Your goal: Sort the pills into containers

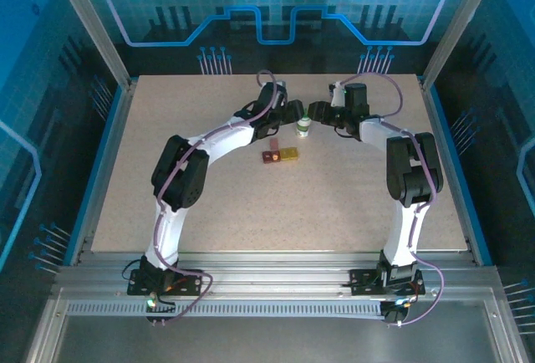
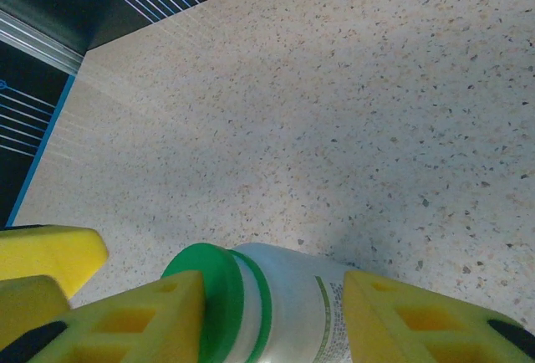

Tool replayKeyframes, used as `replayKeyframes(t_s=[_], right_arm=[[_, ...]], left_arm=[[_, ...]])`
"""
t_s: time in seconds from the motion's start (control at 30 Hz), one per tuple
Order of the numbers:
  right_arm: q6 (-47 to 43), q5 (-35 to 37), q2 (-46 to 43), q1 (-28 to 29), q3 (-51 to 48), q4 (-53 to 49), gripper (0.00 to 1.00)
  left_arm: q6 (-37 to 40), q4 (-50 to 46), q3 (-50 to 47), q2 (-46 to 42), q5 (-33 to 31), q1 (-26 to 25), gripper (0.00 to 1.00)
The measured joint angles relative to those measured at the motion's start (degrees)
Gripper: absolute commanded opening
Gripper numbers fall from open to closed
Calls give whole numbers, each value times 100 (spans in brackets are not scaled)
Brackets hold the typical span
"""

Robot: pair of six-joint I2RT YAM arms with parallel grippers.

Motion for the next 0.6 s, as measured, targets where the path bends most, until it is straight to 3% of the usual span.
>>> replayKeyframes(t_s=[0.6], right_arm=[[37,-83,-22,50,-719,1458,37]], left_arm=[[26,92,26,264,90,-48,51]])
